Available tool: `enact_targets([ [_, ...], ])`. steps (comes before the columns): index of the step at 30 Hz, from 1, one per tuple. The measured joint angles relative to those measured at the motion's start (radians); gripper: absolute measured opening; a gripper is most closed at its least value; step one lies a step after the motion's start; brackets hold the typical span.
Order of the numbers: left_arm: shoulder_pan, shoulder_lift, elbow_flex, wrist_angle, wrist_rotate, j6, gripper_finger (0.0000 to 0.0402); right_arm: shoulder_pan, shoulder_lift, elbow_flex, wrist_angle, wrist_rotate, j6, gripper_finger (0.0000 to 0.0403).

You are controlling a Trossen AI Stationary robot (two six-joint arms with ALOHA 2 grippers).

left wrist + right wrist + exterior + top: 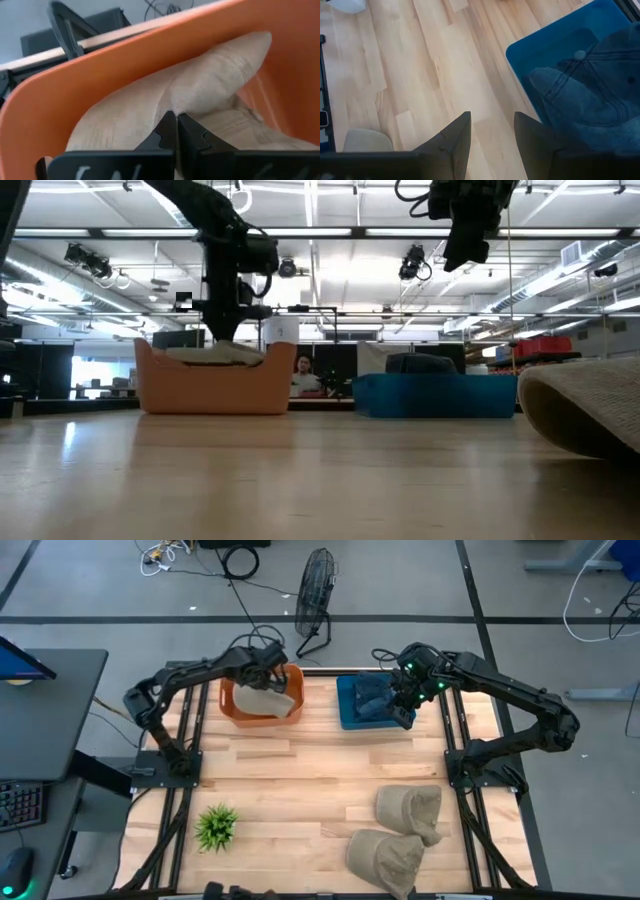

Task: Pick & Place hat
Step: Put the top left brown cap into the orange bin

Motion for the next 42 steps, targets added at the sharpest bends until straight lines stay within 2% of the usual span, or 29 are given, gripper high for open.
enact_targets([
  [12, 0.003, 0.064, 0.0, 0.116, -0.015, -0.044, 0.0024, 0.0, 0.0, 0.0, -0.007, 0.0, 0.01, 0.0155],
  [16, 0.001, 0.064, 0.0, 0.13, -0.012, -0.014, 0.0025, 0.0, 0.0, 0.0, -0.008, 0.0, 0.013, 0.0155],
  [19, 0.008, 0.064, 0.0, 0.108, 0.039, -0.009, 0.0031, 0.0, 0.0, 0.0, -0.009, 0.0, 0.026, 0.0155],
  [25, 0.009, 0.064, 0.0, 0.1, 0.077, 0.014, 0.0079, 0.0, 0.0, 0.0, -0.019, -0.002, 0.026, 0.0155],
  [30, 0.006, 0.056, 0.0, 0.104, 0.188, 0.045, 0.0127, 0.023, 0.0, 0.0, -0.032, -0.002, 0.017, 0.0155],
  [33, -0.011, 0.03, 0.002, 0.107, 0.21, 0.048, 0.0139, 0.057, -0.009, 0.0, -0.043, -0.002, 0.004, 0.0155],
  [38, -0.062, -0.039, 0.002, 0.094, 0.209, 0.08, 0.0129, 0.121, -0.029, 0.0, -0.087, -0.001, 0.045, 0.0155],
  [42, -0.119, -0.072, 0.003, 0.098, 0.228, 0.118, 0.0079, 0.162, -0.032, 0.0, -0.104, -0.001, 0.079, 0.0155],
])
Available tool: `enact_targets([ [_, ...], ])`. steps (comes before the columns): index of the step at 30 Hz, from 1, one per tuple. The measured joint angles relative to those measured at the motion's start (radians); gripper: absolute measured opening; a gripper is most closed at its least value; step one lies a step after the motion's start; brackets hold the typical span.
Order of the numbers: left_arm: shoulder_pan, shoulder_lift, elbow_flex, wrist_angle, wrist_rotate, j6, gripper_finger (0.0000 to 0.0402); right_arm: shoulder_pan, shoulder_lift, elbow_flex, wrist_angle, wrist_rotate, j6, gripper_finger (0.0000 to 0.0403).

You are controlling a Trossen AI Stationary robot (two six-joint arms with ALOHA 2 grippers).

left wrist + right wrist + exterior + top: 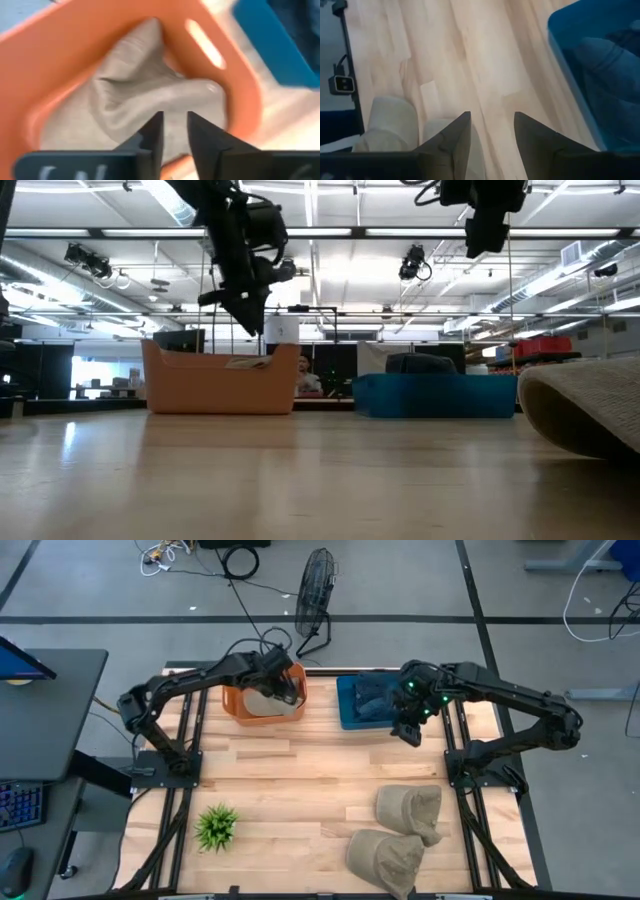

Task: Pick & Place hat
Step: Put the top left brown cap into the orange bin

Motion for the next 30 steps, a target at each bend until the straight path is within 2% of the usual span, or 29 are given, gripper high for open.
enact_targets([
  [3, -0.046, 0.011, 0.0, -0.004, 0.02, 0.001, 0.0025, 0.022, 0.0, 0.0, 0.001, 0.0, 0.0, 0.0155],
  [5, -0.071, 0.036, 0.001, -0.003, 0.025, -0.003, 0.0008, 0.033, 0.0, 0.0, 0.003, 0.001, 0.003, 0.0155],
  [11, -0.088, 0.116, 0.0, 0.001, 0.012, -0.06, 0.0003, 0.053, 0.0, 0.0, 0.012, 0.002, 0.026, 0.0155],
  [17, -0.055, 0.162, 0.0, -0.002, 0.002, -0.055, 0.0002, 0.061, 0.0, 0.0, 0.021, 0.002, 0.053, 0.0155],
  [24, 0.014, 0.18, 0.0, -0.001, -0.035, -0.053, 0.0001, 0.061, 0.0, 0.0, 0.023, 0.002, 0.056, 0.0155],
  [30, 0.031, 0.18, 0.0, 0.003, -0.001, -0.052, 0.0003, 0.071, 0.0, 0.0, 0.03, -0.001, 0.052, 0.0155],
])
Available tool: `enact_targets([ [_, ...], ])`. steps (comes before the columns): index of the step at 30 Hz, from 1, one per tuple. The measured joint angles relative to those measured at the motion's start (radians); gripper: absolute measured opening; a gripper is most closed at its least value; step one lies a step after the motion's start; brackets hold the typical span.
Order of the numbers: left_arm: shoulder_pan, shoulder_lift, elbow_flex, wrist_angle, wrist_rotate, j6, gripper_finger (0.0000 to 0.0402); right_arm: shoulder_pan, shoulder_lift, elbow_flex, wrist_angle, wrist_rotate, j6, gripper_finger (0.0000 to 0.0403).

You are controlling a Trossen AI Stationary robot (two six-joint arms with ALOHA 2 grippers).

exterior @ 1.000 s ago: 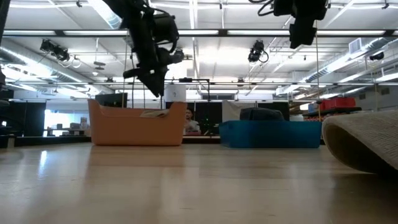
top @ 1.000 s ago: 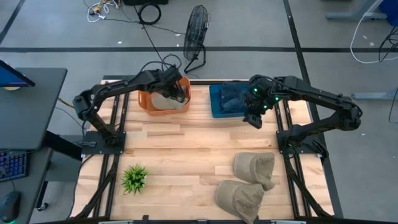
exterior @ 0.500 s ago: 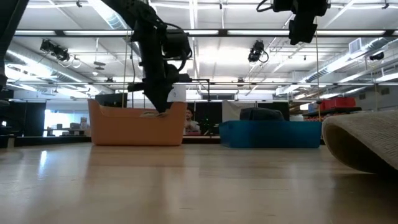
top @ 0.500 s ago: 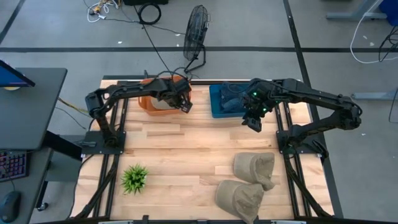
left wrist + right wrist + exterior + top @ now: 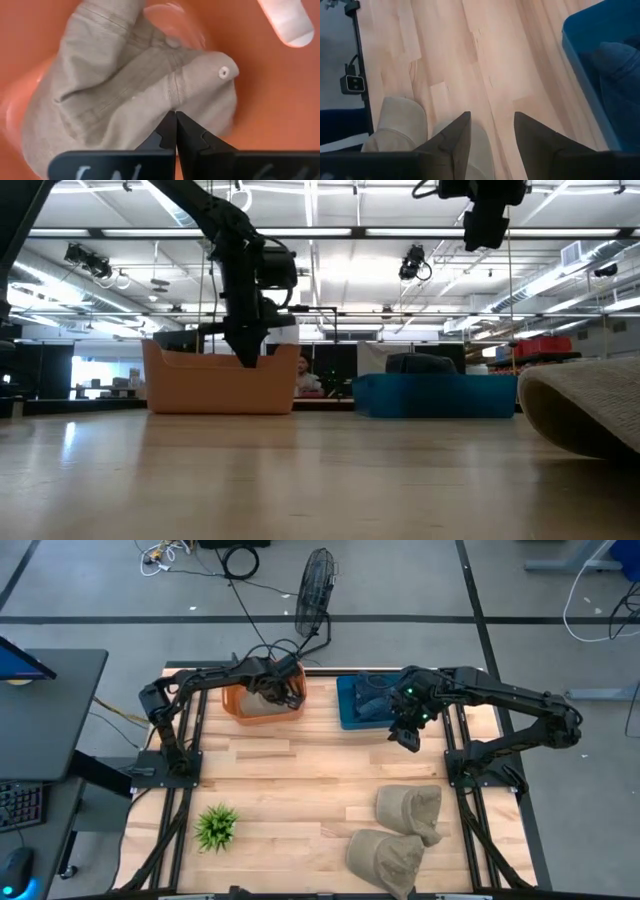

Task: Pick & Place hat
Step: Put the top left brown cap into the orange bin, then put the top brown cap into the orange bin

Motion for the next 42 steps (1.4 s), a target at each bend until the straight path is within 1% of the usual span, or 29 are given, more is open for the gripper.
enact_targets([
  [4, -0.026, -0.029, 0.0, -0.009, 0.011, -0.001, 0.0003, 0.05, 0.0, 0.0, -0.041, -0.033, 0.003, 0.0155],
  [7, -0.044, -0.101, 0.0, -0.017, 0.004, -0.038, 0.0002, 0.104, 0.0, 0.0, -0.103, -0.042, 0.091, 0.0155],
  [11, -0.072, -0.225, 0.0, -0.016, -0.003, -0.054, 0.0005, 0.182, 0.0, 0.0, -0.164, -0.043, 0.299, 0.0155],
  [14, -0.104, -0.315, 0.0, -0.016, 0.001, -0.061, 0.001, 0.24, 0.0, -0.009, -0.182, -0.042, 0.529, 0.0155],
  [18, -0.142, -0.404, 0.0, -0.016, 0.003, -0.057, 0.0022, 0.326, 0.0, -0.063, -0.175, 0.059, 0.807, 0.0155],
  [20, -0.152, -0.432, 0.0, -0.018, 0.002, -0.056, 0.0033, 0.366, 0.0, -0.107, -0.17, 0.071, 0.911, 0.0155],
  [25, -0.149, -0.469, 0.0, -0.029, 0.005, -0.004, 0.0074, 0.477, 0.0, -0.225, -0.087, 0.087, 1.146, 0.0155],
  [31, -0.118, -0.47, 0.0, -0.048, 0.088, 0.064, 0.0142, 0.605, 0.001, -0.346, 0.176, 0.092, 1.395, 0.0155],
  [34, -0.117, -0.47, 0.0, -0.048, 0.092, 0.1, 0.0171, 0.655, 0.006, -0.391, 0.231, 0.096, 1.511, 0.0155],
  [39, -0.117, -0.47, 0.0, -0.048, 0.094, 0.115, 0.0196, 0.711, 0.011, -0.452, 0.241, 0.116, 1.63, 0.0155],
  [42, -0.117, -0.47, 0.0, -0.048, 0.094, 0.135, 0.0197, 0.74, 0.011, -0.494, 0.32, 0.117, 1.683, 0.0155],
])
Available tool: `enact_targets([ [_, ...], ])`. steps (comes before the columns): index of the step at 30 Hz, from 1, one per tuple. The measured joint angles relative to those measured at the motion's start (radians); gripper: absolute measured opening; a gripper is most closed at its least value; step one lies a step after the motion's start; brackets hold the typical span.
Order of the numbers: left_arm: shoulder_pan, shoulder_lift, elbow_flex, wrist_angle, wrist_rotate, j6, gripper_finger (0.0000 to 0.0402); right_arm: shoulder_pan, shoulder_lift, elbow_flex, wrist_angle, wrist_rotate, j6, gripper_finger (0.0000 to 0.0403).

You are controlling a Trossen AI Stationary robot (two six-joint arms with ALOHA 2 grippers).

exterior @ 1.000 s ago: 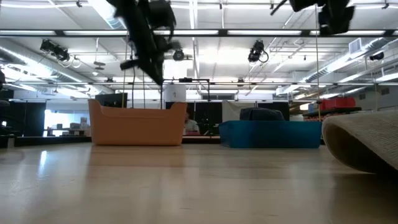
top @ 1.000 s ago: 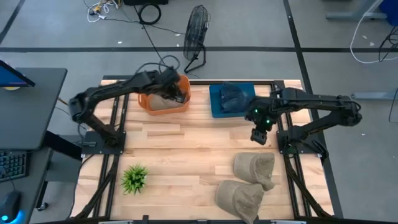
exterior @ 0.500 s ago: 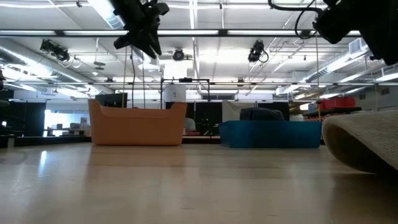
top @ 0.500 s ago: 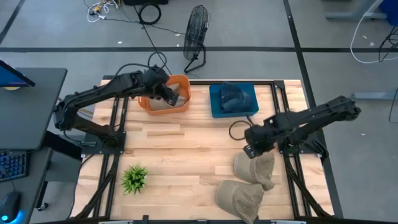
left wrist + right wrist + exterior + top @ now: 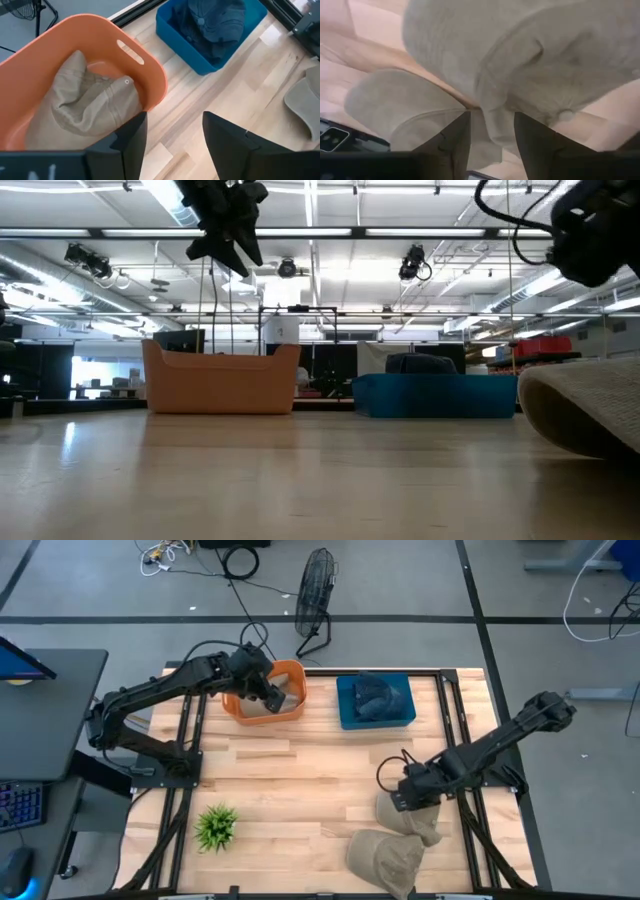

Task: Pick & Place hat
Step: Put the top brown cap into the orange bin

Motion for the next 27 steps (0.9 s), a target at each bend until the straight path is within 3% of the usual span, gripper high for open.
enact_targets([
  [11, -0.003, 0.0, 0.0, 0.001, 0.009, -0.004, 0.0195, 0.048, 0.029, -0.113, 0.164, 0.084, 0.057, 0.0151],
  [18, -0.003, 0.0, 0.0, 0.001, 0.021, -0.006, 0.0195, 0.048, 0.029, -0.113, 0.177, 0.118, -0.007, 0.0085],
  [22, -0.006, 0.0, 0.0, 0.002, 0.112, -0.023, 0.0195, 0.048, 0.028, -0.113, 0.184, 0.131, -0.031, 0.0016],
  [27, -0.048, 0.0, 0.0, 0.025, 0.26, -0.082, 0.0195, 0.027, 0.012, -0.041, 0.176, 0.163, -0.102, 0.0014],
])
